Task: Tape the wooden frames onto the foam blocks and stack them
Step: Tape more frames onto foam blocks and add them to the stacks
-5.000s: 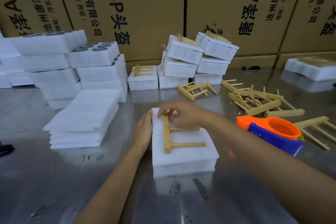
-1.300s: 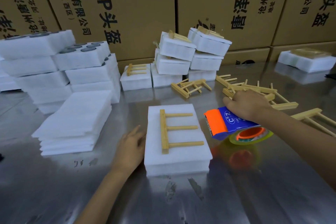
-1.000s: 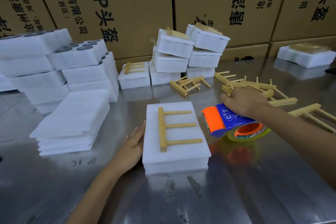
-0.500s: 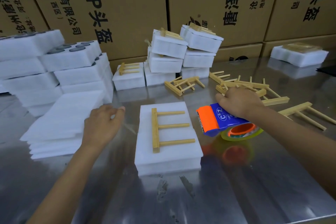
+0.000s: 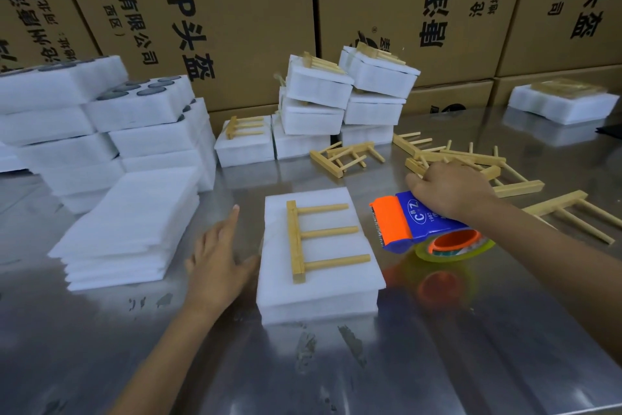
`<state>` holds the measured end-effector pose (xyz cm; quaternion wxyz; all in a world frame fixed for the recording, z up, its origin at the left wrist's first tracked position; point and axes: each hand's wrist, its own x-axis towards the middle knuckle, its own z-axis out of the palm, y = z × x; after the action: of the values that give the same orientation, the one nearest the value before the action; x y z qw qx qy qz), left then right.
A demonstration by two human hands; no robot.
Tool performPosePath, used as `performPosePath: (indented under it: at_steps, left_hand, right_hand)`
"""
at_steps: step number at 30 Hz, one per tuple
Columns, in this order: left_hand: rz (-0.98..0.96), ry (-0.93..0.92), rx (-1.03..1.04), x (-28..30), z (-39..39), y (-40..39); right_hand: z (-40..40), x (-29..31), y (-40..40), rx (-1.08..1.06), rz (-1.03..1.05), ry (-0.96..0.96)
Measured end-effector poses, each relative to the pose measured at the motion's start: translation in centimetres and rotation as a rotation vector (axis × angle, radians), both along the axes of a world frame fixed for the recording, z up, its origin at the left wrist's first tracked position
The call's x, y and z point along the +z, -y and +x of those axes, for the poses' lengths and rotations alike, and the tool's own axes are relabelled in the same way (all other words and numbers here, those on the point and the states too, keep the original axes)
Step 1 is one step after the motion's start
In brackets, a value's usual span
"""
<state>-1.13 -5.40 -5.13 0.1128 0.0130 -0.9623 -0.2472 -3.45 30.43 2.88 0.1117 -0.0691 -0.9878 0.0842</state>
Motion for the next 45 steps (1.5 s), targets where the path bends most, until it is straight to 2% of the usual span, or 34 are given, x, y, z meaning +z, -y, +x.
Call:
performPosePath:
  at_steps: [2,4,6,8,10,13,16,20,23,25,32,39,41,44,45]
  left_hand:
    - [0.107,-0.097,0.015,-0.3,0.3,-0.2]
    - [0.308,-0.167,-0.03,-0.5,0.9,-0.9]
    - [0.496,-0.078,-0.063,-0.5,1.2,-1.8]
    - [0.707,0.045,-0.017,-0.1,1.0,-2.1]
    - [0.879,0.077,0.045,1.1,0.7,-1.8]
    - [0.659,-0.113,0.07,3.5,-0.1,-1.7]
    - [0.507,-0.215,-0.137,6.7,-0.7,-5.0]
    - [0.173,-0.047,-0.515,7.9,-2.7,-12.1]
    - [-0.323,0.125,-0.515,5.7,-3.6,-14.5]
    - [-0.41,0.157,-0.5,4.8,-4.1,-14.3]
    - [-0.412,0.182,-0.516,4.3,-4.7,-14.0]
    - [-0.402,0.188,-0.527,4.7,-4.6,-14.1]
    - [-0.223,0.226,-0.538,5.5,-4.8,-14.0]
    - [0.327,0.272,-0.523,6.9,-5.2,-13.5]
    - [0.361,0.222,-0.513,7.3,-5.2,-13.5]
  right_hand:
    - [0.1,0.1,0.1,0.005,-0.002,-0.001]
    - [0.1,0.0,0.1,0.01,-0.001,-0.007]
    - [0.2,0.0,0.1,0.007,0.002,-0.009]
    - [0.2,0.0,0.1,0.0,0.0,-0.005]
    - [0.3,0.0,0.1,-0.003,0.0,-0.008]
    - [0.2,-0.1,0.1,-0.009,0.003,-0.013]
    - [-0.1,-0.2,0.1,-0.009,0.015,0.005]
    - [-0.5,0.2,-0.4,-0.003,-0.021,0.058]
    - [-0.6,0.2,-1.3,0.032,-0.066,0.107]
    - [-0.8,0.5,-1.5,0.064,-0.065,0.156]
    - [-2.0,2.2,-2.3,0.087,-0.024,0.24]
    - [-0.2,0.9,-6.8,-0.051,-0.074,0.267]
    - [-0.3,0.8,-6.2,-0.036,-0.04,0.272]
    - [-0.3,0.7,-5.2,-0.019,0.027,0.266]
    - [-0.3,0.7,-5.0,-0.013,0.053,0.254]
